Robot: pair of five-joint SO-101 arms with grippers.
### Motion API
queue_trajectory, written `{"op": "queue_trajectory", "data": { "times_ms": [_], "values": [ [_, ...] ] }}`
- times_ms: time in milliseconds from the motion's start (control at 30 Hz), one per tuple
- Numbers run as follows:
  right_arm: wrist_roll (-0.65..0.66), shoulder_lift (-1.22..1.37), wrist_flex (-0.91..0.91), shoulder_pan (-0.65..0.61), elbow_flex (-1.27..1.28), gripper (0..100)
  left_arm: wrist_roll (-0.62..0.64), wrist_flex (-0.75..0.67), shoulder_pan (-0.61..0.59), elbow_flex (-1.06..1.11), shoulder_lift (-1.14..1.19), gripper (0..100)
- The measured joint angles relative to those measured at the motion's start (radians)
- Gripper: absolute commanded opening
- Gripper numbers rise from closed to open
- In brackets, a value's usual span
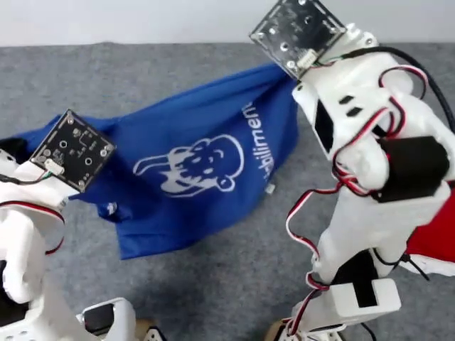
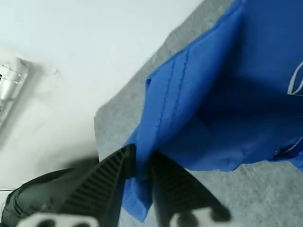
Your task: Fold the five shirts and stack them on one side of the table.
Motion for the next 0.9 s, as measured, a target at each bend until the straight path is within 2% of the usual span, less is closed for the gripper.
{"op": "queue_trajectory", "data": {
  "times_ms": [267, 467, 700, 900],
  "values": [
    [0.0, 0.0, 0.0, -0.071, 0.18, 1.0, 0.0, 0.0, 0.002, 0.183, 0.002, 1],
    [0.0, 0.003, 0.0, -0.074, 0.385, 1.1, 0.008, 0.0, 0.092, 0.356, 0.003, 1],
    [-0.003, -0.002, 0.0, -0.075, 0.394, 1.1, 0.169, -0.11, 0.14, 0.336, 0.003, 1],
    [-0.025, -0.12, 0.0, -0.032, 0.394, 1.2, 0.235, -0.255, 0.126, 0.11, 0.003, 1]
  ]
}}
